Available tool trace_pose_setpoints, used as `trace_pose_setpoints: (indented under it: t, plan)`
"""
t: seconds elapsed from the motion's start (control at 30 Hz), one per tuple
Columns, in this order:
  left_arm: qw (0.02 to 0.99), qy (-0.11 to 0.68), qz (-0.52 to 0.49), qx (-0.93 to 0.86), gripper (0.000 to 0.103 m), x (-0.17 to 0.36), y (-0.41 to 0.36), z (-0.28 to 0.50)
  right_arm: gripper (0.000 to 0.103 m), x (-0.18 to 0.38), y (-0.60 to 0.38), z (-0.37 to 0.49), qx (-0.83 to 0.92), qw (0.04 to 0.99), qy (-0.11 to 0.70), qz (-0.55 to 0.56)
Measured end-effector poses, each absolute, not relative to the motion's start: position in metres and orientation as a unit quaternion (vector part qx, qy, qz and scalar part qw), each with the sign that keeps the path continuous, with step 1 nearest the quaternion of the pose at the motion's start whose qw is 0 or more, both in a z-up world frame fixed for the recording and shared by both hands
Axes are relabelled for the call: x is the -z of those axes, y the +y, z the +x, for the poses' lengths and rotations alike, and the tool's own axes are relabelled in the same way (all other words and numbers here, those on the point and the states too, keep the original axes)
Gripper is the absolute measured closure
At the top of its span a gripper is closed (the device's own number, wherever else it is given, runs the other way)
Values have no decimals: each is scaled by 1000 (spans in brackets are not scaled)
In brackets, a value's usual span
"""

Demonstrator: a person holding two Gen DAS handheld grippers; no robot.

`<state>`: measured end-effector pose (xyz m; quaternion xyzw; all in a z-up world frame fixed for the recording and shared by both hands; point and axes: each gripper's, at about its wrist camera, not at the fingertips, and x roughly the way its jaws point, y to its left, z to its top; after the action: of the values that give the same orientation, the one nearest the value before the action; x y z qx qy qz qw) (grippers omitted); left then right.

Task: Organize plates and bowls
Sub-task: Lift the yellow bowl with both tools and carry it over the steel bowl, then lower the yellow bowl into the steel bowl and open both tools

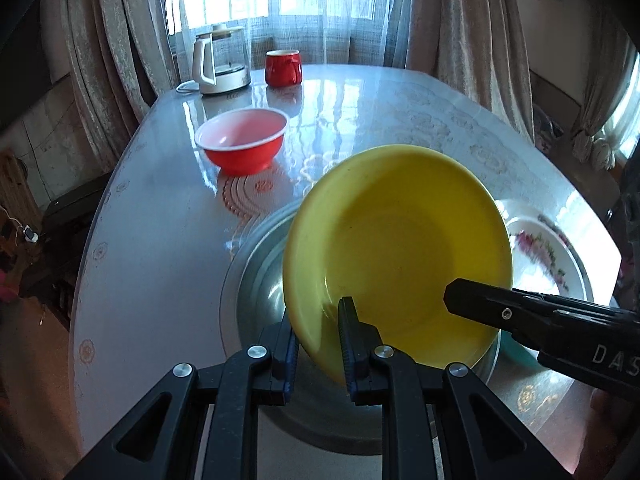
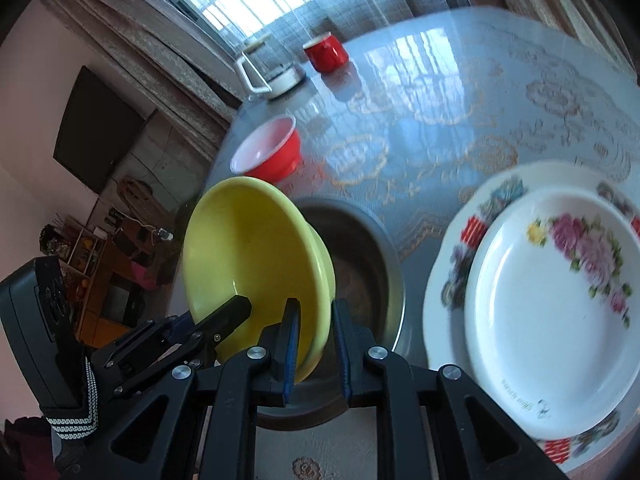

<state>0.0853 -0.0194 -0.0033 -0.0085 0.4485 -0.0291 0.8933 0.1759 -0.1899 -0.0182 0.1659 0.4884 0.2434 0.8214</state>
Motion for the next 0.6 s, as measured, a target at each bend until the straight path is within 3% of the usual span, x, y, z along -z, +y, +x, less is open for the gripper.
trace_pose_setpoints:
  t: [0.6]
  plan:
    - [883,468,21,22,83,24,-18,94,80,30,-175,182,-229,807,524,148]
